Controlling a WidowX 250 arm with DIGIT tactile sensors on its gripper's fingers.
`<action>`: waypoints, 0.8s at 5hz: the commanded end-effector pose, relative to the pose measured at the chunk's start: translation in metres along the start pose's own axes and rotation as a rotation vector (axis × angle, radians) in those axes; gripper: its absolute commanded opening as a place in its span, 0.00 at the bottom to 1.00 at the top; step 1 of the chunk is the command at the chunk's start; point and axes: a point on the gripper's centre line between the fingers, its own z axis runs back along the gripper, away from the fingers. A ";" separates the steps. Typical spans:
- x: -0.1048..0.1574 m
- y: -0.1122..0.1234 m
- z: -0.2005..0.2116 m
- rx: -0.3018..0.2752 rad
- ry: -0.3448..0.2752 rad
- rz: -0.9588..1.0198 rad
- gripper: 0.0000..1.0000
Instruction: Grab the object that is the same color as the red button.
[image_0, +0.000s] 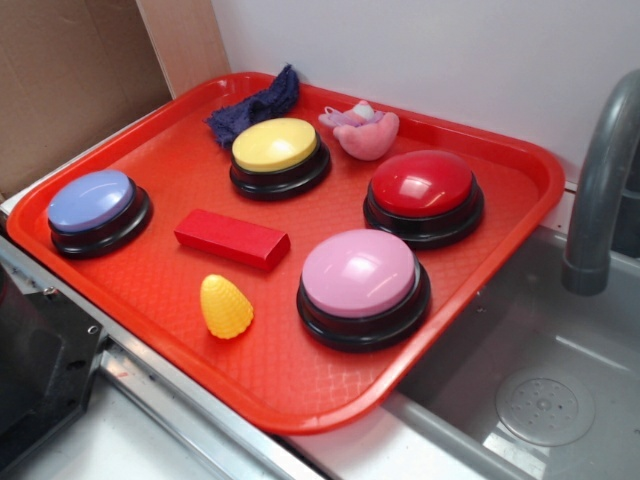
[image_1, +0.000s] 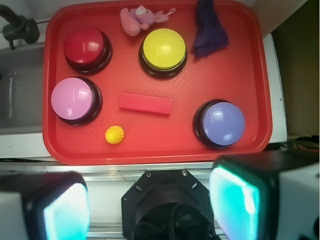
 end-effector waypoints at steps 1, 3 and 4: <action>0.000 0.000 0.000 0.000 0.000 0.000 1.00; 0.052 -0.001 -0.020 0.046 -0.003 -0.509 1.00; 0.065 -0.013 -0.049 0.071 0.144 -0.770 1.00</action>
